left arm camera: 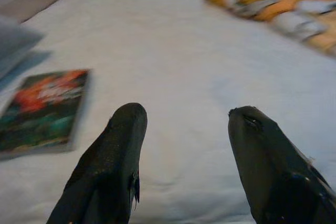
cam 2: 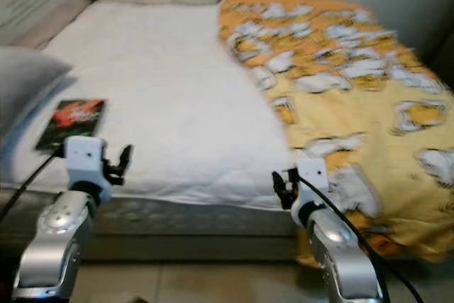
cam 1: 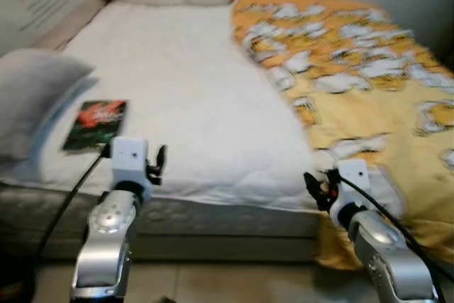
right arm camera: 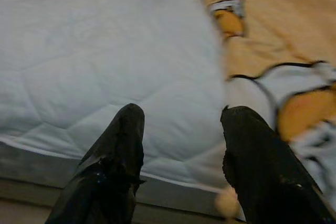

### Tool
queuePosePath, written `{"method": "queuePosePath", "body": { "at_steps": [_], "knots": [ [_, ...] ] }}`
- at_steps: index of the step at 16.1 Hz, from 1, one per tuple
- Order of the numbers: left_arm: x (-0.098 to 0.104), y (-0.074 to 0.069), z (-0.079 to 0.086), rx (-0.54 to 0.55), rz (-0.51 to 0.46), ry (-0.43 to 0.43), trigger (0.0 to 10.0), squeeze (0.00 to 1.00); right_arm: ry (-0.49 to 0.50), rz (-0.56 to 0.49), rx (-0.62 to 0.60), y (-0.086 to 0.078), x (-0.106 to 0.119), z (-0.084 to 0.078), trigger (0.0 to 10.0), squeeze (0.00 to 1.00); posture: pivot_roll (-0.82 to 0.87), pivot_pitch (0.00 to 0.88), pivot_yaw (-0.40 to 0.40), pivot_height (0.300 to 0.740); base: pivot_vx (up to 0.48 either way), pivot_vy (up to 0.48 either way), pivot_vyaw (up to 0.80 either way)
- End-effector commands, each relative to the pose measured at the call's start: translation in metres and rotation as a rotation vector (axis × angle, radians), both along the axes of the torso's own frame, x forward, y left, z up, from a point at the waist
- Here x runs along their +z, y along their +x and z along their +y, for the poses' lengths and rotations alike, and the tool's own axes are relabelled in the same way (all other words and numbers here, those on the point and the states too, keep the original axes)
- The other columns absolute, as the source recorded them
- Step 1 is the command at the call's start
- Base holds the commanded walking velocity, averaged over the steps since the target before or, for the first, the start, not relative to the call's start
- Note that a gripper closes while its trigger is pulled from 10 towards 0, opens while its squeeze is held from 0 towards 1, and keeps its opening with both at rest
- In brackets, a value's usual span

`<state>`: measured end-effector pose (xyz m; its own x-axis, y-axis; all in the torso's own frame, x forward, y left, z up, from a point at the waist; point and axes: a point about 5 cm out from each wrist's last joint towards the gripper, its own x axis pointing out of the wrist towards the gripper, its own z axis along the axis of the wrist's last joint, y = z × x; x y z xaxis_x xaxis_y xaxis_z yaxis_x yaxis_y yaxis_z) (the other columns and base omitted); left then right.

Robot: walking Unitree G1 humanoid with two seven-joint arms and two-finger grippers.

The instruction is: Clean up the room

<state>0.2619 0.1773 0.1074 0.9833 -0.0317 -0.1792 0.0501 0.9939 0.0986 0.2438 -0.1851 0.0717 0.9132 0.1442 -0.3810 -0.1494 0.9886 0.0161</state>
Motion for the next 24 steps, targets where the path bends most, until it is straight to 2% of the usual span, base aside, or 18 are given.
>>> {"method": "queuePosePath", "body": {
  "at_steps": [1,4,7,11,18,22,24],
  "knots": [
    [0.001,-0.001,0.005,0.006,0.000,0.008,10.0,0.00,0.010,-0.020,0.009,0.003,0.005,0.005,10.0,0.00,0.03,0.000,-0.005,0.740,0.000,0.000,0.00],
    [0.002,0.000,0.001,-0.047,-0.003,0.012,10.0,0.00,0.015,-0.022,0.010,0.004,0.005,0.007,10.0,0.00,0.03,0.000,-0.005,0.740,0.000,0.000,0.00],
    [0.004,0.000,0.001,-0.057,-0.020,-0.022,10.0,0.00,0.022,-0.014,0.011,0.006,0.005,0.010,10.0,0.00,0.03,0.000,-0.005,0.740,0.000,0.000,0.00],
    [0.004,0.000,0.002,-0.058,-0.017,-0.037,10.0,0.00,0.020,-0.012,0.031,0.012,0.005,0.015,10.0,0.00,0.04,0.000,-0.012,0.740,0.305,0.000,-0.44],
    [0.003,-0.003,0.004,-0.058,-0.010,-0.041,10.0,0.00,0.012,-0.010,0.058,0.015,0.005,0.017,10.0,0.00,0.05,0.000,-0.019,0.740,0.311,0.000,0.00],
    [0.003,-0.003,0.004,-0.075,-0.005,-0.037,10.0,0.00,0.020,0.007,0.045,0.016,0.003,0.017,10.0,0.00,0.05,0.000,-0.018,0.740,0.310,0.000,-0.66],
    [0.003,-0.003,0.005,-0.080,0.000,-0.033,10.0,0.00,0.015,0.009,0.035,0.017,0.003,0.017,10.0,0.00,0.05,0.000,-0.015,0.740,0.307,0.000,0.00]
  ]
}}
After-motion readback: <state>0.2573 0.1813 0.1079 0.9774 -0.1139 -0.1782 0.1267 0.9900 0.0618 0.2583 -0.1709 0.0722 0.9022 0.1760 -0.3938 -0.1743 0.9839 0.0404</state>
